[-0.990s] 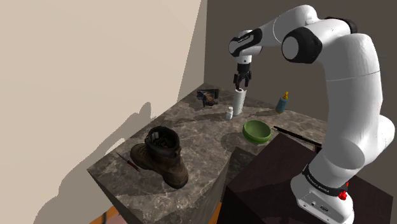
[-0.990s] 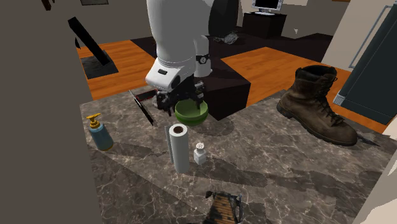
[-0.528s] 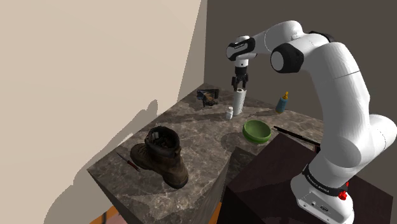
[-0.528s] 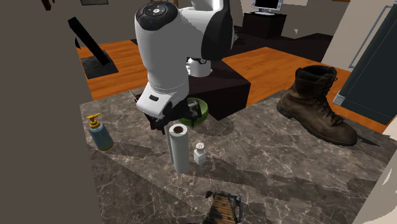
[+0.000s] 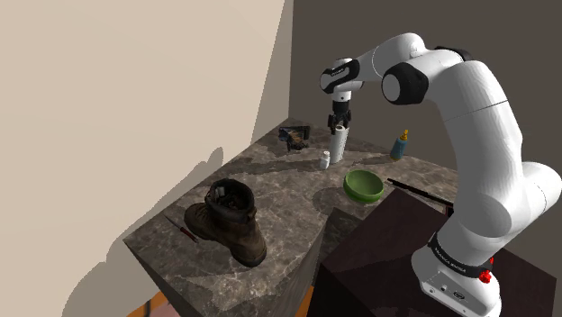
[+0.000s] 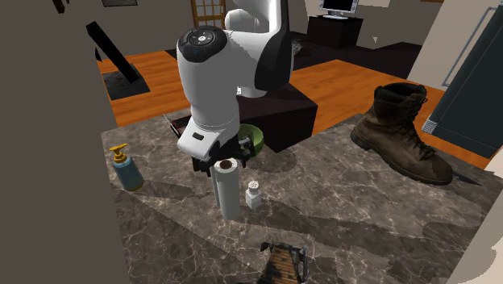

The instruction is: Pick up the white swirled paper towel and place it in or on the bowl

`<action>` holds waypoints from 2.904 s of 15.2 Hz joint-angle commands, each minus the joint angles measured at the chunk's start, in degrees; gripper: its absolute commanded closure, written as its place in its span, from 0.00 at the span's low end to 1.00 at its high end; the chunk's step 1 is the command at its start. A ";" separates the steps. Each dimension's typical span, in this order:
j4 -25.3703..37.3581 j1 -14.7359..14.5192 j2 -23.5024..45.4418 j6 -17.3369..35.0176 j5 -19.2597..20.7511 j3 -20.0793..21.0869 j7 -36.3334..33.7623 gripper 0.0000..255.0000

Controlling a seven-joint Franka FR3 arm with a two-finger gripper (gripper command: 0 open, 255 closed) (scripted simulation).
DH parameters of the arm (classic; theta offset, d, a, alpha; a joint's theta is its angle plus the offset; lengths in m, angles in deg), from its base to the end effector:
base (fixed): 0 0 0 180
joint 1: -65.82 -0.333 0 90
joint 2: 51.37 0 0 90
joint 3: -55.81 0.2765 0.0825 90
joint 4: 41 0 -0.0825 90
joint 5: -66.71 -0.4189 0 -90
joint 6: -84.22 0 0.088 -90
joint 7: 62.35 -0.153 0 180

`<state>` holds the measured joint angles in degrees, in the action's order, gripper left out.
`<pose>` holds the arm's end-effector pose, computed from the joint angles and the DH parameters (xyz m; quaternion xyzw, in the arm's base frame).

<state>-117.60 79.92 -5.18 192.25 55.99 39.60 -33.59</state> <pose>0.6297 -0.3164 0.1522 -0.9932 0.0225 0.1080 0.0376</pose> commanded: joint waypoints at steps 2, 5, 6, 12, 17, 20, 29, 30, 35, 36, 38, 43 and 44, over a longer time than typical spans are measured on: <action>0.00 0.01 0.03 0.05 -0.01 0.00 0.01 0.00; 0.00 0.01 0.03 0.04 -0.01 0.00 0.00 1.00; 0.00 0.01 0.03 0.04 -0.01 0.00 0.00 1.00; -0.01 0.01 0.05 0.06 -0.01 0.01 0.01 1.00; 0.34 -0.09 -1.16 -1.48 0.25 -0.20 -0.09 1.00; 0.86 -0.16 -2.26 -3.07 0.50 -0.38 -0.18 1.00; 3.37 -0.22 -4.98 -8.23 1.17 -0.85 -0.46 1.00; 3.78 -0.20 -5.21 -8.85 1.23 -0.90 -0.49 1.00; 5.95 -0.10 -6.26 -12.02 1.52 -1.09 -0.64 1.00; 6.45 -0.07 -6.43 -12.68 1.57 -1.12 -0.67 1.00; 7.51 0.00 -6.73 -14.02 1.66 -1.18 -0.73 1.00; 10.62 0.28 -7.21 -17.56 1.83 -1.29 -0.86 1.00; 11.33 0.35 -7.25 -18.30 1.85 -1.31 -0.89 1.00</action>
<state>-106.83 80.24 -12.32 174.64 57.80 38.32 -34.43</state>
